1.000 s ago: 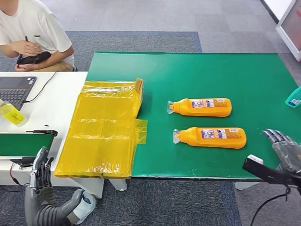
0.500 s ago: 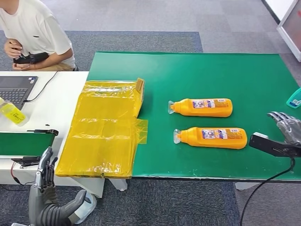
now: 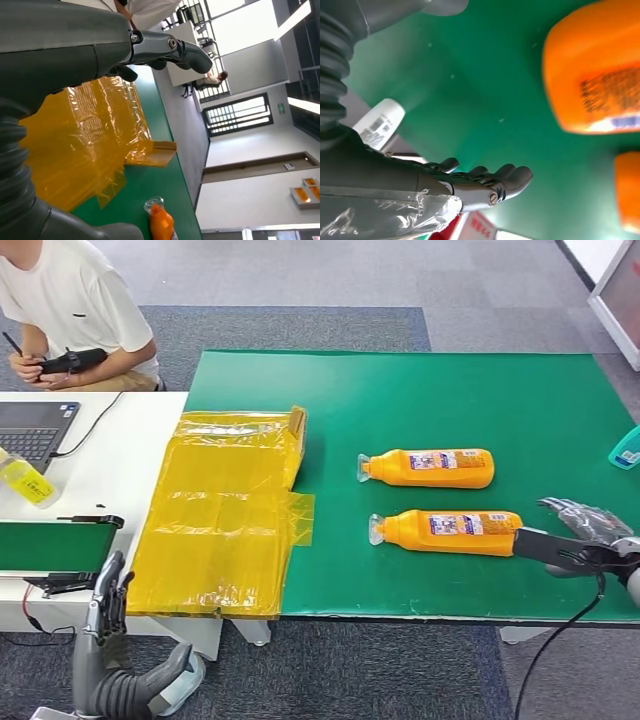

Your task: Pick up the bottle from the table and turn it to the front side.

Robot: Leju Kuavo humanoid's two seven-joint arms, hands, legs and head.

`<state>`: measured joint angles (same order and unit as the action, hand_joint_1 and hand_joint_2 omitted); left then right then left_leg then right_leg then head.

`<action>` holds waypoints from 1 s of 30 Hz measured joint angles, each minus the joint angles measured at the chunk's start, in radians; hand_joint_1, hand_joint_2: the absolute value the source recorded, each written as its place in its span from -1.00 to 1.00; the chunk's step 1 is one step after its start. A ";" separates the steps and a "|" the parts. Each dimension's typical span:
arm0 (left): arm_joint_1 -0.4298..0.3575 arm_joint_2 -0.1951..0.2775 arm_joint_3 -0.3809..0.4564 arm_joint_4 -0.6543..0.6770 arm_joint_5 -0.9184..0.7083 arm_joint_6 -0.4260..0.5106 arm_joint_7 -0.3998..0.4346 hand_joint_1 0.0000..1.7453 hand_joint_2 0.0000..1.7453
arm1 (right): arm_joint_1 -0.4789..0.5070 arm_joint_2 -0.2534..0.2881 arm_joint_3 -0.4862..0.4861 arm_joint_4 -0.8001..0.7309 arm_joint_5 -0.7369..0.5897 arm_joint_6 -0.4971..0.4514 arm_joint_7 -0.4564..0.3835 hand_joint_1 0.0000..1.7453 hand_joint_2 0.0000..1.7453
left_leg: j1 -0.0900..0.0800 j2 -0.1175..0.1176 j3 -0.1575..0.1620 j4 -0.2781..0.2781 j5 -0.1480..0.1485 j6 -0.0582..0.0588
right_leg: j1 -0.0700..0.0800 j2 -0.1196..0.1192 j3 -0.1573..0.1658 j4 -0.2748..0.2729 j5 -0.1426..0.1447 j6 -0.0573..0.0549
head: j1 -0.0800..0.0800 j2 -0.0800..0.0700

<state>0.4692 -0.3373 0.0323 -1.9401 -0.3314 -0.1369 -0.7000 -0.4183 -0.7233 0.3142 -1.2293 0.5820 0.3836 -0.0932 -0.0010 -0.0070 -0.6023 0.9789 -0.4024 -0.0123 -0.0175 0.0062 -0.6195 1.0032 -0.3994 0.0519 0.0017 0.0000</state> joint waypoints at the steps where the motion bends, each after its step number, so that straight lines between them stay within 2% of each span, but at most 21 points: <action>1: 0.000 0.002 -0.003 0.003 0.000 0.001 0.000 -1.00 1.00 | -0.008 0.001 0.016 0.009 -0.006 0.000 0.000 -1.00 1.00 | 0.000 0.000 0.000 0.000 0.000 0.000 | 0.000 0.000 0.000 0.000 0.000 0.000 | 0.000 0.000; 11: -0.002 0.014 -0.010 0.018 0.004 0.001 0.000 -1.00 1.00 | -0.051 0.002 0.097 0.049 -0.040 0.005 0.003 -1.00 1.00 | 0.000 0.000 0.000 0.000 0.000 0.000 | 0.000 0.000 0.000 0.000 0.000 0.000 | 0.000 0.000; 18: -0.003 0.026 -0.032 0.025 0.010 0.003 0.000 -1.00 1.00 | -0.086 -0.026 0.185 0.040 -0.243 0.052 0.008 -1.00 1.00 | 0.000 -0.001 0.000 0.000 0.000 0.000 | 0.000 -0.001 0.000 0.000 0.000 0.000 | 0.000 0.000; 24: -0.010 0.038 -0.069 0.051 -0.001 0.003 0.000 -1.00 1.00 | -0.102 -0.034 0.252 0.041 -0.258 0.008 0.001 -1.00 1.00 | 0.000 -0.001 0.000 0.000 0.000 0.000 | 0.000 -0.001 0.000 0.000 0.000 0.000 | 0.000 0.000; 27: -0.018 0.045 -0.090 0.078 -0.003 -0.002 0.000 -1.00 1.00 | -0.117 -0.017 0.286 0.067 -0.236 -0.037 -0.020 -1.00 1.00 | 0.000 0.000 0.000 0.000 0.000 0.000 | 0.000 0.000 0.000 0.000 0.000 0.000 | 0.000 0.000; 30: -0.031 0.056 -0.118 0.103 -0.002 0.013 0.000 -1.00 1.00 | -0.144 0.032 0.322 0.122 -0.206 -0.074 -0.040 -1.00 1.00 | 0.000 0.000 0.001 0.000 0.000 0.000 | 0.000 0.001 0.000 0.000 0.000 0.000 | 0.000 0.000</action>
<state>0.4386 -0.2811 -0.0853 -1.8366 -0.3333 -0.1237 -0.7000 -0.5626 -0.6916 0.6359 -1.1072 0.3763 0.3099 -0.1328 -0.0010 -0.0066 -0.6011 0.9789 -0.4022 -0.0128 -0.0174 0.0070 -0.6191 1.0033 -0.3992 0.0516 0.0016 0.0000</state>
